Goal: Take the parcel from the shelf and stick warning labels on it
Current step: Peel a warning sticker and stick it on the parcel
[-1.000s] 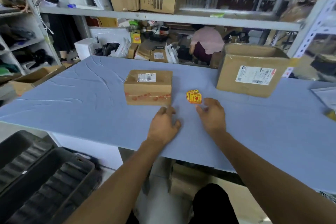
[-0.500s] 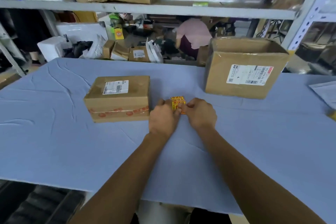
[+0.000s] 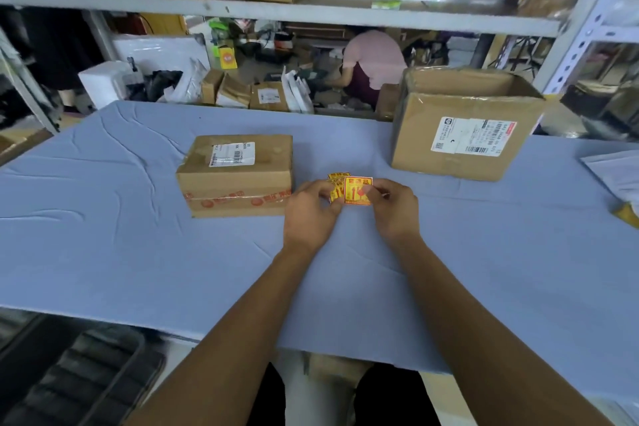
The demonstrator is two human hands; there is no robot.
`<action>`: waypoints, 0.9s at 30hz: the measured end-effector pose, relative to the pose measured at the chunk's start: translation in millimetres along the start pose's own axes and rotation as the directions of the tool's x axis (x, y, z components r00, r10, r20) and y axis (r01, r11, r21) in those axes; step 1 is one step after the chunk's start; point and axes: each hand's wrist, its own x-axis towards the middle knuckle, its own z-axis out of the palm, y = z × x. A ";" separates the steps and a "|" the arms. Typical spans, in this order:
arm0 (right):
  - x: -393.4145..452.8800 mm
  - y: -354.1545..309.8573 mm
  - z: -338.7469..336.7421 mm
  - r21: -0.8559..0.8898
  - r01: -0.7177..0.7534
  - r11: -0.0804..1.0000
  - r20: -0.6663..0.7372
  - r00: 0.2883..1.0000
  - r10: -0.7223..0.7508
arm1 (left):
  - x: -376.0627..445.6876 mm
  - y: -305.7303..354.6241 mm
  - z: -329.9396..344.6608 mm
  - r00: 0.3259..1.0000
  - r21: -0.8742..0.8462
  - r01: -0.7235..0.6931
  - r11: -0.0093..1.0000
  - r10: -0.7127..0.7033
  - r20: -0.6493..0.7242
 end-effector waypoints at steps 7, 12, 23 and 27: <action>-63.3 -27.9 7.1 0.344 0.008 0.939 0.223 0.971 -0.090 | -44.7 -1.3 -42.7 0.988 -0.562 0.134 0.816 -0.154 0.011; -87.8 -46.8 42.6 0.332 0.010 0.943 0.339 0.932 -0.129 | -65.6 -28.5 -91.9 0.986 -0.514 0.143 0.846 -0.167 0.000; -105.5 -59.6 66.6 0.456 -0.149 0.877 0.363 0.931 -0.031 | -79.3 -35.4 -95.8 0.990 -0.147 -0.066 0.987 0.046 -0.134; -101.1 -53.8 59.5 0.504 -0.187 0.843 0.411 0.911 -0.043 | -78.8 -38.5 -93.6 0.997 -0.239 -0.009 0.971 -0.010 -0.079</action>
